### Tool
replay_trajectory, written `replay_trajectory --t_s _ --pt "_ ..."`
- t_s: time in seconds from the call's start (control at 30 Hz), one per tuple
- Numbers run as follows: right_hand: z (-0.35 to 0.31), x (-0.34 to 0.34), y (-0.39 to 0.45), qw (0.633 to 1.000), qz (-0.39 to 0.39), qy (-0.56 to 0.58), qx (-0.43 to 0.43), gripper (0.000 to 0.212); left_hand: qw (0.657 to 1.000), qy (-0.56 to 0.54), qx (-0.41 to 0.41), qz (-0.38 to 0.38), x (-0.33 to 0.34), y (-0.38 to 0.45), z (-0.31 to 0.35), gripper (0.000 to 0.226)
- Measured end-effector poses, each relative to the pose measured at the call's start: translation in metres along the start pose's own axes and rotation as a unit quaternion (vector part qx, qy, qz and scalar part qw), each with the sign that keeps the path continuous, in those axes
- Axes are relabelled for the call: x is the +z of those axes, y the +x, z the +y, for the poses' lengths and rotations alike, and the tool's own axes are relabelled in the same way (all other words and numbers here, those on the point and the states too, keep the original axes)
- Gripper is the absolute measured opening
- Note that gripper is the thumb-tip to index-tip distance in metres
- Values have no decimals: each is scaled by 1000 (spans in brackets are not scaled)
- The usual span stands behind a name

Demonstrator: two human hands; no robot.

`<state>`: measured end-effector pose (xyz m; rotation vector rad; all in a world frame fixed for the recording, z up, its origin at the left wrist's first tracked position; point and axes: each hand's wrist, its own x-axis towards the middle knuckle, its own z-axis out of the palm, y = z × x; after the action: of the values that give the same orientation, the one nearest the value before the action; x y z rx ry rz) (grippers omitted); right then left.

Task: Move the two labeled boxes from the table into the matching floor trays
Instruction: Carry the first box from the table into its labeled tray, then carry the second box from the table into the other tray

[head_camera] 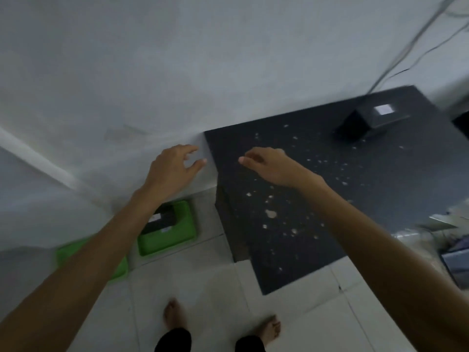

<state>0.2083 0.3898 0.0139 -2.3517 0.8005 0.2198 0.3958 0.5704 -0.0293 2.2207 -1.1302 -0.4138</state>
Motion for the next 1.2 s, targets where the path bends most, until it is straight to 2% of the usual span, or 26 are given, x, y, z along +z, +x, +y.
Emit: replay_trajectory --t_s 0.2,0.33,0.47,0.63,0.83,0.97,1.1,1.2 --pt "122 -67 -99 987 125 98 18 42 997 -75 8 9 70 3 145 42" --pt "197 -100 -147 976 179 117 44 36 997 -73 31 -18 123 9 222 42" --pt "265 -131 -167 972 186 127 73 38 992 -94 49 -63 169 25 289 42" --pt "341 -155 -164 984 94 101 115 45 990 -76 63 -105 224 63 340 42" --pt "410 -190 -137 985 70 78 134 42 977 -79 28 -196 284 124 378 46" --pt "447 -232 -110 981 75 73 162 39 965 -142 -24 -218 311 172 412 50" --pt "486 -275 -72 973 136 65 173 36 951 -190 -109 -218 339 224 433 71" --pt "512 -296 -38 969 150 65 183 32 939 -201 -162 -225 367 255 446 87"
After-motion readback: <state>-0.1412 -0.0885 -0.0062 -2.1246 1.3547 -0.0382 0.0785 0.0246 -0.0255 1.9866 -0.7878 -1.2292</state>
